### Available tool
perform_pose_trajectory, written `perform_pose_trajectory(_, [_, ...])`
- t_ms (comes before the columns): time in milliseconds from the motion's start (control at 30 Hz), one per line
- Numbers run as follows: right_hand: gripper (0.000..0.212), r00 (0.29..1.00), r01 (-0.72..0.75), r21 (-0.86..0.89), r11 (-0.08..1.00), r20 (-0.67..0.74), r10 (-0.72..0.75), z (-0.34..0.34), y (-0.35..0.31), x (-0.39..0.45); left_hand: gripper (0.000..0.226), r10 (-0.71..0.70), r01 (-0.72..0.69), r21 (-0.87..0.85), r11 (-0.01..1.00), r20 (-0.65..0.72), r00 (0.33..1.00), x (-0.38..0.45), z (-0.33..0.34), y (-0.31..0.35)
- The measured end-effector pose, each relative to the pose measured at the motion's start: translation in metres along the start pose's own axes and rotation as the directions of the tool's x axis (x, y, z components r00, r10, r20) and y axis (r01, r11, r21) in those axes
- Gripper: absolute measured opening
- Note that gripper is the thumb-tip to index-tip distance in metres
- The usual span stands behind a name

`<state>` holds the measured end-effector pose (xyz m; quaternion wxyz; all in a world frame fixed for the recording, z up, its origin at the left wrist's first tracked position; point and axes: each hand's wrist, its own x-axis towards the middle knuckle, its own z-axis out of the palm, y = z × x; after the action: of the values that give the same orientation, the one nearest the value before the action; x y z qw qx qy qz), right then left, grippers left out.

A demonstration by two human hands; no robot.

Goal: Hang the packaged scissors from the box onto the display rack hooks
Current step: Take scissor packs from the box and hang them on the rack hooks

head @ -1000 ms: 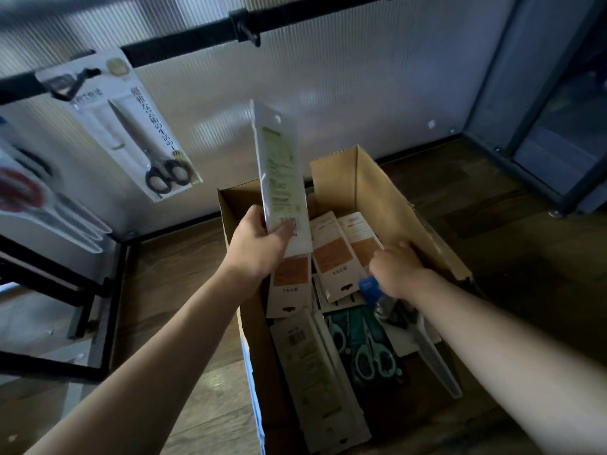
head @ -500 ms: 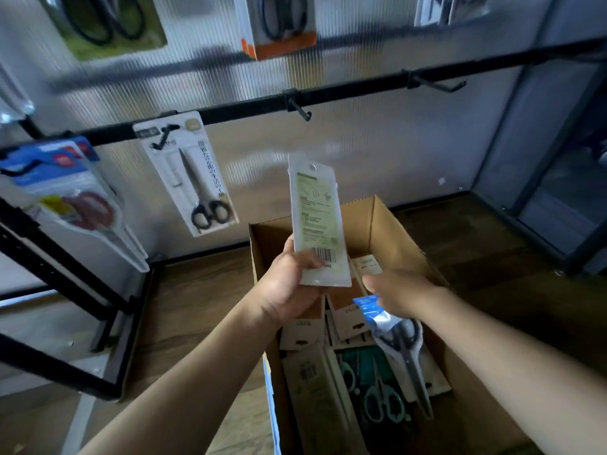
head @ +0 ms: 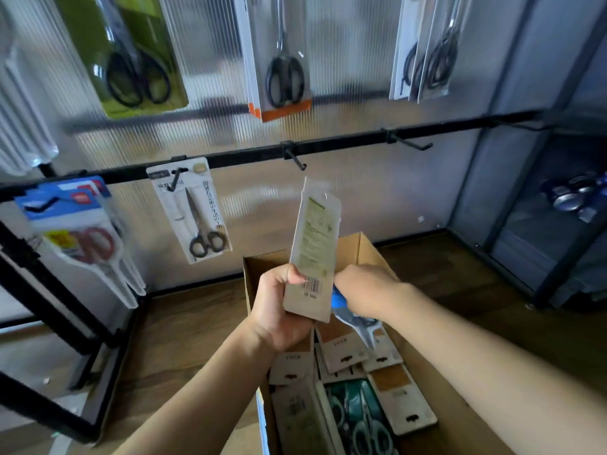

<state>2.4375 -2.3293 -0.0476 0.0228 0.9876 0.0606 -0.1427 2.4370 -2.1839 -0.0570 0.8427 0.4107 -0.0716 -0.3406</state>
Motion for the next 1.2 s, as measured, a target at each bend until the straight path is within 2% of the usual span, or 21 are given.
perform_pose_trajectory(100, [0.025,0.999,-0.052,-0.013,0.999,0.013,0.053,0.0,0.002,-0.005,0.06,0.026,-0.017,-0.092,0.996,0.09,0.996,0.002,-0.003,0.001])
perform_pose_trajectory(200, [0.03,0.993,-0.112,0.055,0.992,0.03,0.11,0.011,0.008,-0.008,0.07,0.023,0.009,-0.161,0.987,0.195,0.981,0.0,-0.003,0.006])
perform_pose_trajectory(333, [0.035,0.994,-0.102,0.026,0.994,0.046,0.101,0.02,0.013,-0.012,0.064,0.044,0.029,-0.179,0.983,0.394,0.918,-0.005,0.007,0.009])
perform_pose_trajectory(400, [0.037,0.995,-0.089,0.01,0.996,0.056,0.088,0.021,0.014,-0.01,0.062,0.068,0.009,-0.185,0.983,0.403,0.912,-0.004,0.013,0.011])
perform_pose_trajectory(467, [0.03,0.992,-0.099,0.005,0.995,0.082,0.098,0.019,0.016,-0.01,0.062,0.074,-0.012,-0.175,0.984,0.352,0.933,-0.004,0.016,0.013])
perform_pose_trajectory(533, [0.011,0.994,-0.088,0.022,0.996,0.061,0.087,0.013,0.017,-0.012,0.069,0.055,-0.024,-0.118,0.993,0.264,0.963,-0.006,0.019,0.018])
perform_pose_trajectory(633, [0.012,0.999,-0.04,0.021,0.999,0.006,0.04,0.002,0.018,-0.013,0.073,0.024,-0.031,0.069,0.997,0.1,0.995,-0.013,0.023,0.028])
perform_pose_trajectory(700, [0.01,1.0,-0.015,0.007,1.0,-0.026,0.016,-0.005,0.016,-0.009,0.071,0.091,-0.101,0.226,0.969,0.054,0.994,-0.018,0.027,0.037])
perform_pose_trajectory(733, [0.01,0.999,-0.004,-0.001,1.0,-0.042,0.004,-0.01,0.014,-0.006,0.07,0.151,-0.162,0.345,0.925,0.059,0.987,-0.021,0.03,0.043])
perform_pose_trajectory(800, [0.014,0.998,0.016,-0.007,1.0,-0.069,-0.016,-0.02,0.008,0.001,0.066,0.282,-0.273,0.569,0.775,0.076,0.957,-0.026,0.033,0.054])
perform_pose_trajectory(867, [0.013,0.994,0.053,-0.02,0.998,-0.093,-0.055,-0.031,0.0,0.006,0.056,0.399,-0.328,0.653,0.682,0.043,0.916,-0.032,0.036,0.067])
perform_pose_trajectory(933, [0.012,0.988,0.093,-0.028,0.995,-0.121,-0.096,-0.045,-0.01,0.008,0.051,0.524,-0.377,0.675,0.634,-0.017,0.851,-0.037,0.038,0.078])
perform_pose_trajectory(1000, [0.016,0.986,0.116,-0.031,0.993,-0.117,-0.119,-0.06,-0.02,0.009,0.036,0.675,-0.426,0.68,0.597,-0.139,0.724,-0.038,0.035,0.086])
perform_pose_trajectory(1100, [0.015,0.981,0.146,-0.036,0.989,-0.124,-0.15,-0.077,-0.039,0.009,0.02,0.835,-0.544,0.653,0.527,-0.278,0.475,-0.041,0.026,0.104])
perform_pose_trajectory(1200, [0.015,0.965,0.199,-0.061,0.978,-0.163,-0.207,-0.088,-0.057,0.012,0.005,0.892,-0.595,0.667,0.448,-0.291,0.345,-0.054,0.024,0.125])
